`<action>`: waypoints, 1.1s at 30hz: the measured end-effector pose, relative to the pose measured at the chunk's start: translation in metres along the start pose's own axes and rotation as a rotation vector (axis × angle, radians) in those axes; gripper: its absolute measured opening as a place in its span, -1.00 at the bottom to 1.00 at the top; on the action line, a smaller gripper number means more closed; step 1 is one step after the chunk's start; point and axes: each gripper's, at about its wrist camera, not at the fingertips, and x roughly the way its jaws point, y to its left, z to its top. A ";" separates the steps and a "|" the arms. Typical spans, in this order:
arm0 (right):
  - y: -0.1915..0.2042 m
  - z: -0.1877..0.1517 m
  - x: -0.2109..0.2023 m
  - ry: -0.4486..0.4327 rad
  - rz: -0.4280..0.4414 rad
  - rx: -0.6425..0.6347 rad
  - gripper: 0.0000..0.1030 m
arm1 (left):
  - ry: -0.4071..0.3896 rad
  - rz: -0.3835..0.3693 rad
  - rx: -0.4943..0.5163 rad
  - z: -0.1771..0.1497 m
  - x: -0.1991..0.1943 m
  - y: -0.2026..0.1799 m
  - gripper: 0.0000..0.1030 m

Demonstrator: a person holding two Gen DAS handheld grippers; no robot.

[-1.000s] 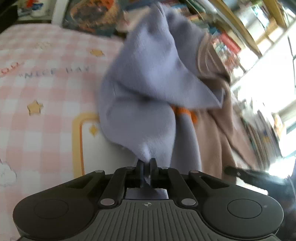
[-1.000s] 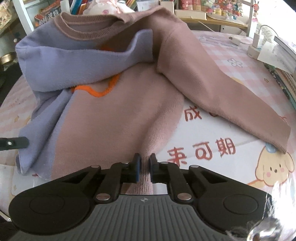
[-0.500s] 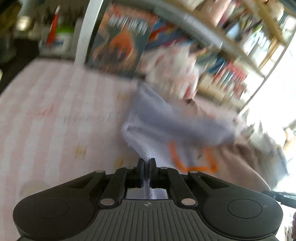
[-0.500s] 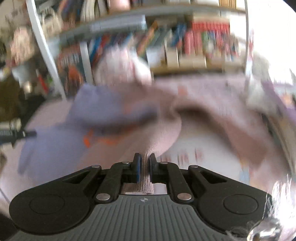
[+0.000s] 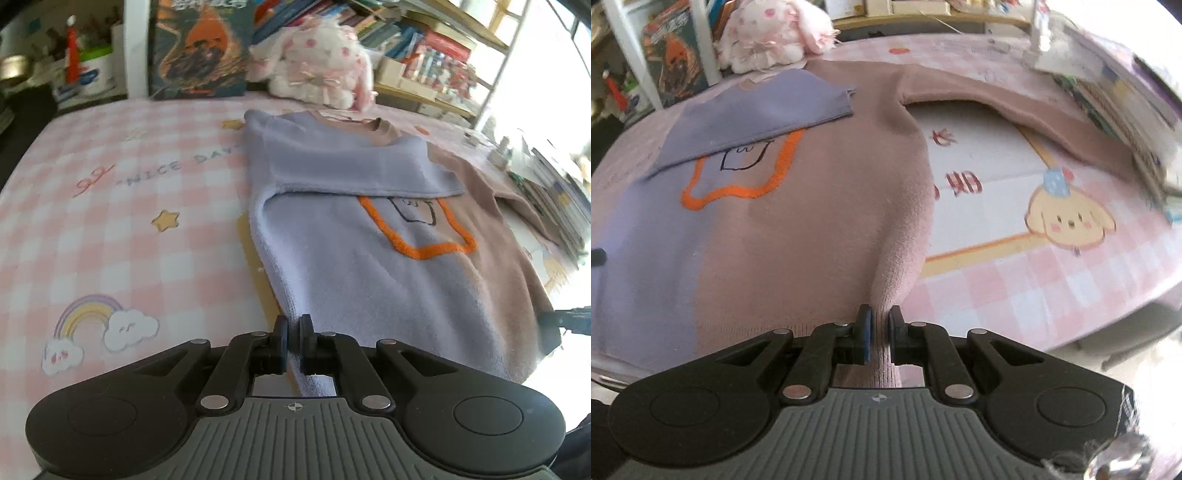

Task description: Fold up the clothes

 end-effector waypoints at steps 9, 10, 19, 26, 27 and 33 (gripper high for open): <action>-0.016 0.023 0.014 -0.016 0.094 -0.105 -0.83 | -0.217 0.228 0.026 0.021 -0.027 -0.035 -0.75; -0.019 0.024 0.015 -0.017 0.105 -0.117 -0.83 | -0.232 0.214 0.071 0.028 -0.023 -0.049 -0.69; -0.034 0.027 0.015 0.044 0.274 -0.266 -0.47 | -0.169 0.106 0.492 0.080 0.095 -0.214 -0.52; -0.059 0.038 0.014 -0.002 0.294 -0.273 -0.29 | -0.146 0.211 0.666 0.098 0.166 -0.284 -0.52; -0.063 0.039 0.014 -0.009 0.297 -0.274 -0.29 | -0.140 0.230 0.673 0.101 0.173 -0.287 -0.52; -0.082 0.049 0.014 -0.047 0.316 -0.278 -0.29 | -0.150 0.329 0.710 0.102 0.197 -0.300 -0.42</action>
